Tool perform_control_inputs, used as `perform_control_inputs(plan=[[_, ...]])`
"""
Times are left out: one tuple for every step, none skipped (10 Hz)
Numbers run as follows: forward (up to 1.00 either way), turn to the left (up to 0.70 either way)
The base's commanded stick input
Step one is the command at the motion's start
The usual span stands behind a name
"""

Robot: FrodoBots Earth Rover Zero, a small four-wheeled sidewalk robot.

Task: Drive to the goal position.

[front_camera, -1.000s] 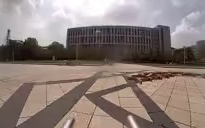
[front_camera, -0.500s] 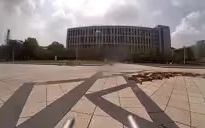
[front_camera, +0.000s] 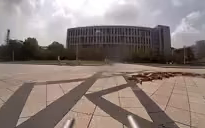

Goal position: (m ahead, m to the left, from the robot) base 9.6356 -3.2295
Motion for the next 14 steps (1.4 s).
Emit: perform_control_inputs(plan=[[0.05, 0.0], [0.05, 0.0], [0.05, 0.0], [0.05, 0.0], [0.05, 0.0], [0.05, 0.0], [0.05, 0.0], [0.05, 0.0], [0.05, 0.0], [0.05, 0.0], [0.05, 0.0], [0.05, 0.0], [0.05, 0.0], [0.05, 0.0]])
